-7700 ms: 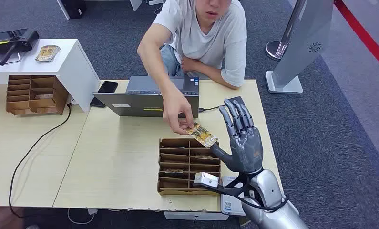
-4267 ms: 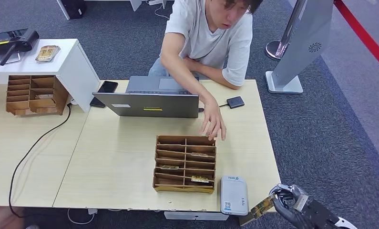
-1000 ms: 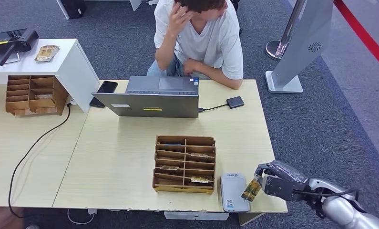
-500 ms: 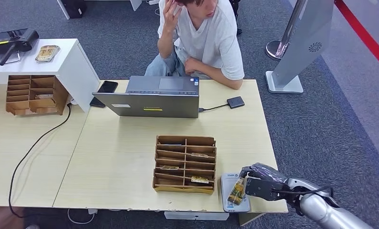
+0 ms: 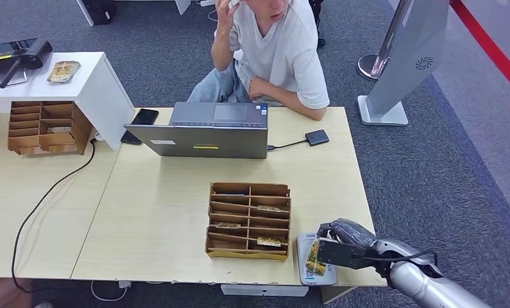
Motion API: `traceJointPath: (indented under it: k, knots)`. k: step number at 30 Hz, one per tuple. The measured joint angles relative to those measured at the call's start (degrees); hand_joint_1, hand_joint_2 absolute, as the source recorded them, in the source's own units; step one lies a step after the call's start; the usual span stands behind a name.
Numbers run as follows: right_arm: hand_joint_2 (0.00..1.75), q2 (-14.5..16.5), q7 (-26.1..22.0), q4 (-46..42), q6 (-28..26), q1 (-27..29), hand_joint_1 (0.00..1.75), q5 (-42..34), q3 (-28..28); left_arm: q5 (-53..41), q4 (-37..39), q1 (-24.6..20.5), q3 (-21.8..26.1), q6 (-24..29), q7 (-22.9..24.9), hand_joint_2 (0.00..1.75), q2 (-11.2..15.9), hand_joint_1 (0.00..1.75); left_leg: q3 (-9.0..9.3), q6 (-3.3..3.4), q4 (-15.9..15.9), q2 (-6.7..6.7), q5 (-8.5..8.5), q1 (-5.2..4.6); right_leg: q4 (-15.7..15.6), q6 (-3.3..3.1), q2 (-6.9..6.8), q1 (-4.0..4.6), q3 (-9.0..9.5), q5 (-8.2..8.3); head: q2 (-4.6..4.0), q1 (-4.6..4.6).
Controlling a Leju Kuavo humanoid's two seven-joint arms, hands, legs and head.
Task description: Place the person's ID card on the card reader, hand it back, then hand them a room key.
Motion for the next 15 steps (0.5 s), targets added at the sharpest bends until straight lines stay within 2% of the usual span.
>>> traceJointPath:
  k: [15]
  knots:
    - [1.75,2.5,1.0,3.9,-3.3,-1.9,1.75,4.3,1.2,0.4,0.0,0.0,0.0,-0.3,-0.3,0.00,0.0,0.00,0.12,0.00,0.0,0.02,0.00,0.00,0.0,-0.02,0.02,0.00,0.09,0.02,0.00,0.01]
